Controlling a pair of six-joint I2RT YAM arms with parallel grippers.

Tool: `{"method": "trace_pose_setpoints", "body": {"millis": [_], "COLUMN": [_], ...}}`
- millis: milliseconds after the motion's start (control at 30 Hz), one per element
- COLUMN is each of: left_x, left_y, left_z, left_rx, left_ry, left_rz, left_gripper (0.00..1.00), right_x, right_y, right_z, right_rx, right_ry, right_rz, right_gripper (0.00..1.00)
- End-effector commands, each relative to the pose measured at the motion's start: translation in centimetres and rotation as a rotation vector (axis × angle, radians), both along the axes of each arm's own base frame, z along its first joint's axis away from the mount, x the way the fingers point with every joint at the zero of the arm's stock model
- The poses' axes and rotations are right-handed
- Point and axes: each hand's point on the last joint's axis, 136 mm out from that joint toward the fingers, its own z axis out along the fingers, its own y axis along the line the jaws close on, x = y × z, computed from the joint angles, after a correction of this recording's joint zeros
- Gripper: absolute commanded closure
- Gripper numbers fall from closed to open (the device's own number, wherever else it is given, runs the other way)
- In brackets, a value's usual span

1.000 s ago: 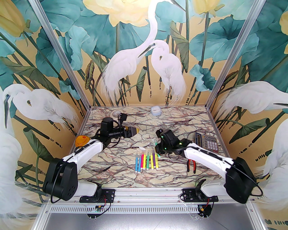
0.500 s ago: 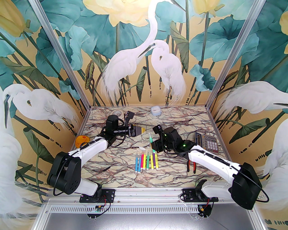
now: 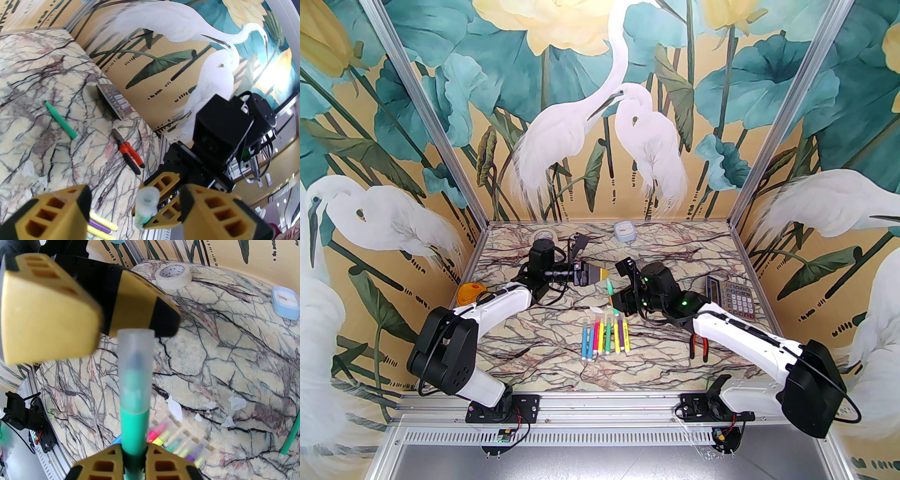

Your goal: Open the pen caps

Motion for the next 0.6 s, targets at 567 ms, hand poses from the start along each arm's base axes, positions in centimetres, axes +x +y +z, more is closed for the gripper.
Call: {"method": "trace_pose_setpoints", "body": {"millis": [567], "left_x": [-0.7], "left_y": [-1.8], "left_z": [0.9], "left_rx": [-0.033], "left_ry": [-0.008], "left_rz": [-0.101], "left_gripper": [0.72], "right_x": [0.8], "right_y": [1.1], "right_z": [2.1], "right_rx": [0.047], "right_ry": [-0.056], "right_rz": [0.032], "right_gripper": [0.91]}}
